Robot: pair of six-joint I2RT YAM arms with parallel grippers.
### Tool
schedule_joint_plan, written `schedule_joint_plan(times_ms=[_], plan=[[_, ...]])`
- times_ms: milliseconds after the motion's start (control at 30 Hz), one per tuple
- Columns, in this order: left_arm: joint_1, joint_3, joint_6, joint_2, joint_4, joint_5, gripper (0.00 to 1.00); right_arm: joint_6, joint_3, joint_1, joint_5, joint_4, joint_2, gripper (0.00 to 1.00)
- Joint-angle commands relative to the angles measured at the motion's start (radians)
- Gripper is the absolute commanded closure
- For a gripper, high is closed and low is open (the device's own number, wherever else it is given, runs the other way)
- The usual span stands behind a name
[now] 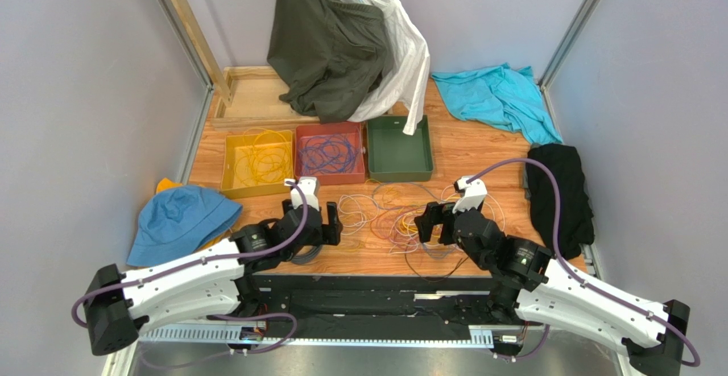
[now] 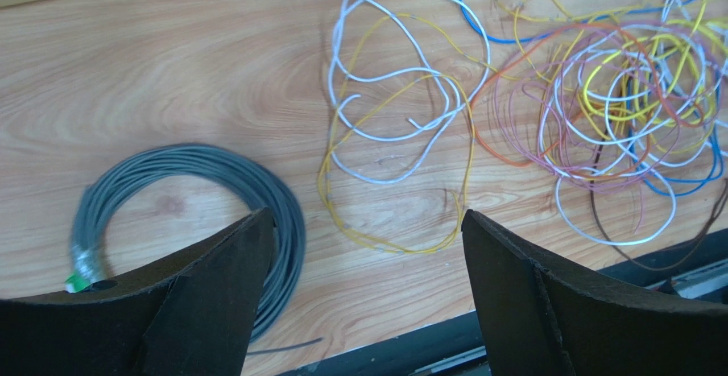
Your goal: Untangle the cables
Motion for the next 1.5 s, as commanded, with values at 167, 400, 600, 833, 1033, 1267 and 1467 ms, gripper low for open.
schedule_joint_plan(times_ms=[167,400,600,833,1033,1267,1467], plan=[[-0.034,0.016,0.021,0.203,0.222,0.169,0.13,0.005,0.011,0.008,-0.009,-0.002,-0.046,0.05],[-0.071,-0.063,-0.011,0.22,0.312,0.202,0.14,0.023,-0.015,0.008,-0.012,-0.009,-0.08,0.05],[-0.092,-0.053,-0.019,0.307,0.348,0.192,0.18,0.043,-0.023,0.008,-0.027,0.012,-0.06,0.06],[-0.091,-0.052,-0.024,0.375,0.378,0.161,0.21,0.051,-0.02,0.009,-0.03,0.006,-0.058,0.06],[-0.092,-0.057,-0.028,0.439,0.409,0.166,0.26,0.052,-0.015,0.008,-0.029,0.014,-0.052,0.06],[-0.091,-0.058,-0.024,0.464,0.411,0.161,0.64,0.058,-0.021,0.008,-0.033,0.023,-0.04,0.06],[-0.092,-0.05,0.022,0.378,0.383,0.192,0.67,0.057,-0.02,0.009,-0.033,0.023,-0.045,0.07]])
